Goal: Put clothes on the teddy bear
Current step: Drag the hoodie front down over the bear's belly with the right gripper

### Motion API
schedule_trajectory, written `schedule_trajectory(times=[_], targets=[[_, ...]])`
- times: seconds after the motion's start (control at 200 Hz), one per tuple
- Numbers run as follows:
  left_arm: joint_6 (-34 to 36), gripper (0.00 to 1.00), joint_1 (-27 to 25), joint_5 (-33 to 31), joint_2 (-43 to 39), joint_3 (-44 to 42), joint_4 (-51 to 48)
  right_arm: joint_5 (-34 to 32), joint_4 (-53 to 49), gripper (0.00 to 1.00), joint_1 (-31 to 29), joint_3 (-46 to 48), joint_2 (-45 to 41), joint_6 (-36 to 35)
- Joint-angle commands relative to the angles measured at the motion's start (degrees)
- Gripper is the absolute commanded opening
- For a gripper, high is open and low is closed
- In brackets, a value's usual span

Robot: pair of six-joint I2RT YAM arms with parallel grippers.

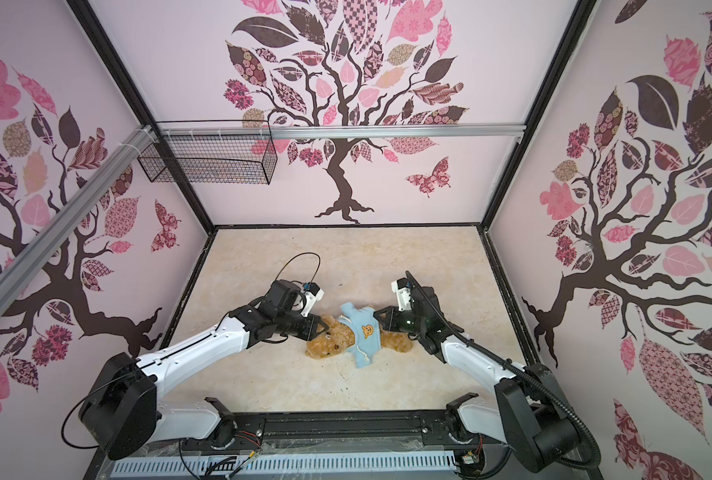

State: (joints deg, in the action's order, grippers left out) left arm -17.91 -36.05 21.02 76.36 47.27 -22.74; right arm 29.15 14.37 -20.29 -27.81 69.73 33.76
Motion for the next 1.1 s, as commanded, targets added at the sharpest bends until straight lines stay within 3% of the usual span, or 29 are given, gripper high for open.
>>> schedule_trajectory(times=[0.0,0.19,0.45,0.565,0.84,1.015,1.095], targets=[[4.7,0.0,-0.2,-4.8,-1.7,0.2,-4.1,-4.9,1.6,0.0,4.3,2.0,-1.9,5.2],[-2.6,0.0,0.3,-12.4,-1.9,-0.4,-6.3,-13.6,1.3,0.0,5.8,7.2,-6.9,6.2],[-17.9,0.0,3.6,-9.9,-2.9,-5.0,0.1,-12.7,4.4,0.0,5.8,10.2,-6.9,6.6],[-22.3,0.0,5.8,-9.7,-4.5,-7.2,1.6,-16.6,3.3,0.0,5.9,11.1,-8.1,6.3],[-23.0,0.0,7.4,-9.2,-6.1,-10.1,1.2,-17.4,4.8,0.0,6.0,10.8,-5.4,6.9],[-22.9,0.0,7.1,-4.6,-4.3,-10.2,4.0,-13.4,6.2,0.0,6.0,9.7,-2.8,5.5],[-22.9,0.0,6.4,-0.2,-2.1,-8.8,6.0,-7.0,9.6,0.0,5.7,9.1,-0.1,3.0]])
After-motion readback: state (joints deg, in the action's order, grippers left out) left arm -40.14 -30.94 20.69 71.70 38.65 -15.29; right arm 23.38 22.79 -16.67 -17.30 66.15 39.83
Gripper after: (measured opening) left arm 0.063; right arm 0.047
